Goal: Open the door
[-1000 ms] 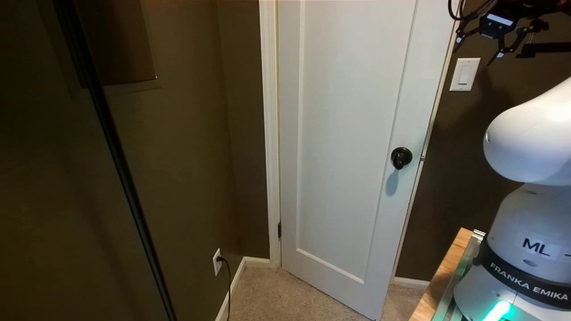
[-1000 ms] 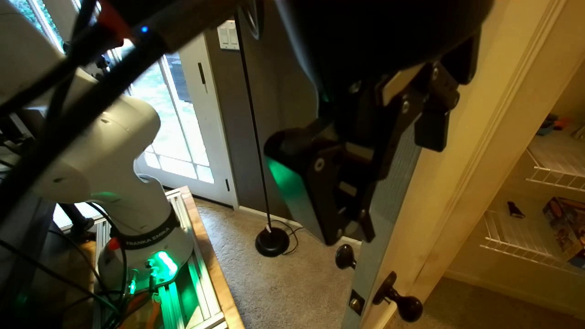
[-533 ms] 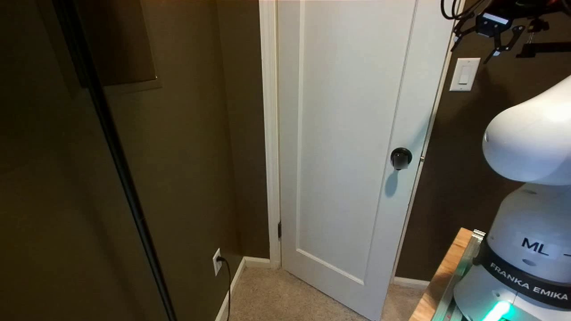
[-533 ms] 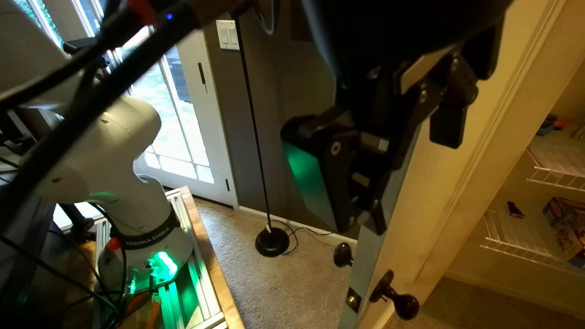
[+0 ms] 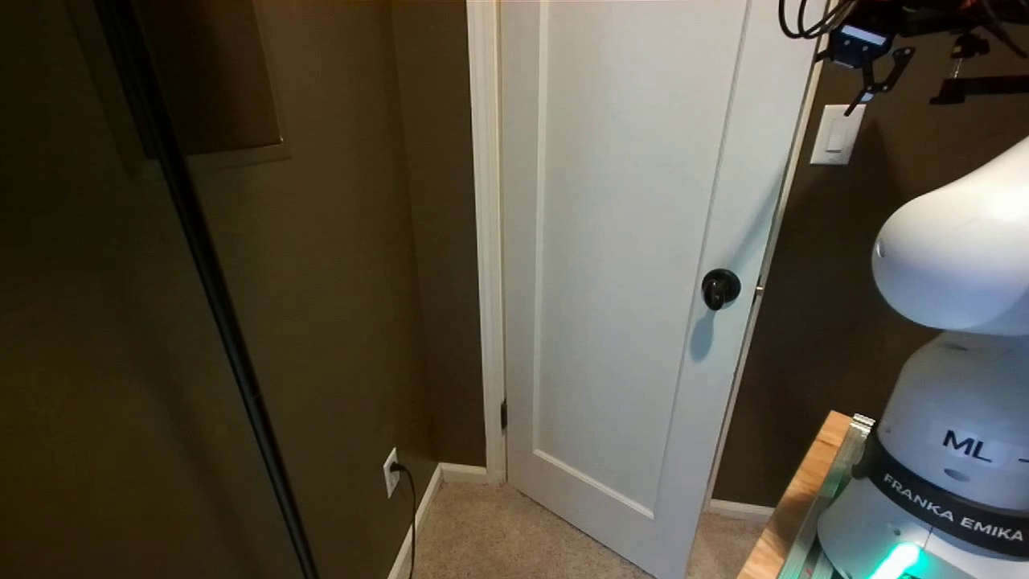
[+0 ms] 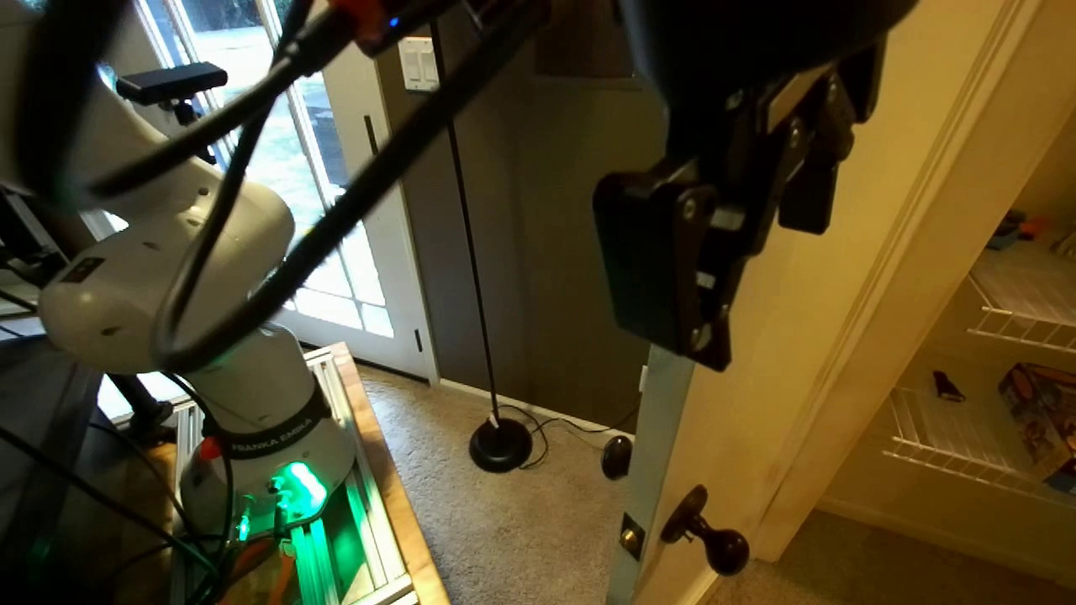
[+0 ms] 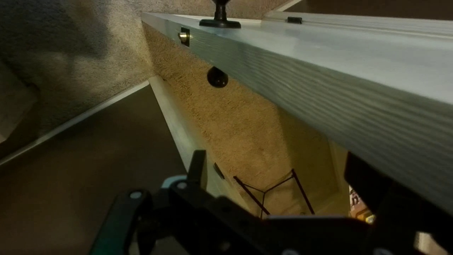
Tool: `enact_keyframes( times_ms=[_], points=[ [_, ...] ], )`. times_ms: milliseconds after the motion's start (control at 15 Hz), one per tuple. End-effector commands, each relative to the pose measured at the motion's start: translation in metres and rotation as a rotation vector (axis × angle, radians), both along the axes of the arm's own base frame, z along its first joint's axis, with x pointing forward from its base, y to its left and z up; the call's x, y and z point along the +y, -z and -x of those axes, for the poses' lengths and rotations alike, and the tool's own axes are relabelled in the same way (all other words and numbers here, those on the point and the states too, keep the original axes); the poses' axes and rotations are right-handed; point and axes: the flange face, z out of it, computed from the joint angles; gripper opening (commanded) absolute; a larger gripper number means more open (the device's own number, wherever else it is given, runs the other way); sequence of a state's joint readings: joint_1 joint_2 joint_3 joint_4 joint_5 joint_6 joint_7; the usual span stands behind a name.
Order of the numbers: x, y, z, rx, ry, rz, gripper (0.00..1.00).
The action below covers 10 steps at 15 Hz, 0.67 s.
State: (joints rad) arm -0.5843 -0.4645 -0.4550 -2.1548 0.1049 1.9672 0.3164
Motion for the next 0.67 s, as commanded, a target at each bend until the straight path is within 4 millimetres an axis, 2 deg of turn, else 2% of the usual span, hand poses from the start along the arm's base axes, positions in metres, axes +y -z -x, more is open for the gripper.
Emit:
enact_keyframes(
  times_ms=[0, 600],
  points=[
    [0.022, 0.001, -0.003, 0.024, -0.124, 0.006, 1.00],
    [0.089, 0.019, 0.008, 0.167, -0.561, 0.052, 1.00]
  ],
)
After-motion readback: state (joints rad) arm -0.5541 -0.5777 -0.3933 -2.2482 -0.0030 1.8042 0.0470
